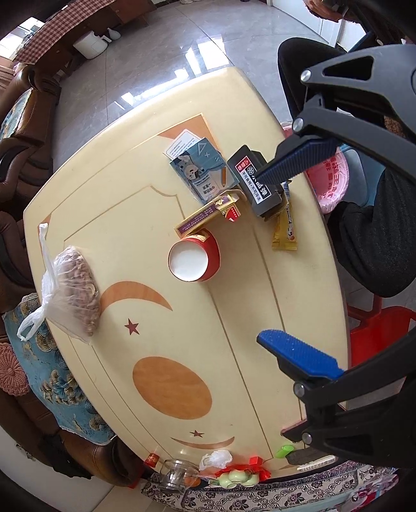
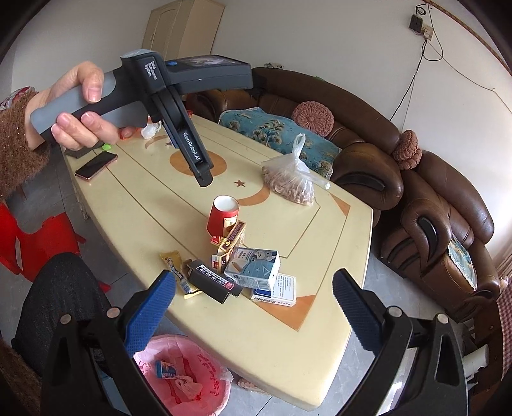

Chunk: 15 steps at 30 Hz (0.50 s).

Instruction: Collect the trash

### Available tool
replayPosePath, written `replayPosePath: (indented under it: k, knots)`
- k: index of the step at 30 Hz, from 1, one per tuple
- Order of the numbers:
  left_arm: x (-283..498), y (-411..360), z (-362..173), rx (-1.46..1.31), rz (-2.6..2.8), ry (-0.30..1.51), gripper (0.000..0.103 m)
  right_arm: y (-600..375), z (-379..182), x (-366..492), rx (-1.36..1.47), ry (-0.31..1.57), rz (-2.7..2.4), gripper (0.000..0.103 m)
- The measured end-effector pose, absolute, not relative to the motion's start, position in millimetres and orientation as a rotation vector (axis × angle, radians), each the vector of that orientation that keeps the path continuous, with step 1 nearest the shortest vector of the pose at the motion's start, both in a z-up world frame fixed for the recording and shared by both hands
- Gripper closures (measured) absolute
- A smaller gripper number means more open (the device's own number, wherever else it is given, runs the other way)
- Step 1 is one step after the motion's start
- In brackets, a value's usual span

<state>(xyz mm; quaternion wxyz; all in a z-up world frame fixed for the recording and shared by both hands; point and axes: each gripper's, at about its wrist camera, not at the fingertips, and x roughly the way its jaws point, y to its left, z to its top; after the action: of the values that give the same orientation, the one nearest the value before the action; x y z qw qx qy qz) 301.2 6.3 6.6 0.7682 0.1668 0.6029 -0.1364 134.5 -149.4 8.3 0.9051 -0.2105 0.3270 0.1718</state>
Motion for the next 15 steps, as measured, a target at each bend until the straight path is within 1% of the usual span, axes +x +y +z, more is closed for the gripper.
replayPosePath:
  k: [15]
  knots:
    - [344.7,-5.4,-45.7,0.378,-0.287,1.407,0.013,-134.8,-54.6,168.1,-0.544,0.769,0.443,0.007]
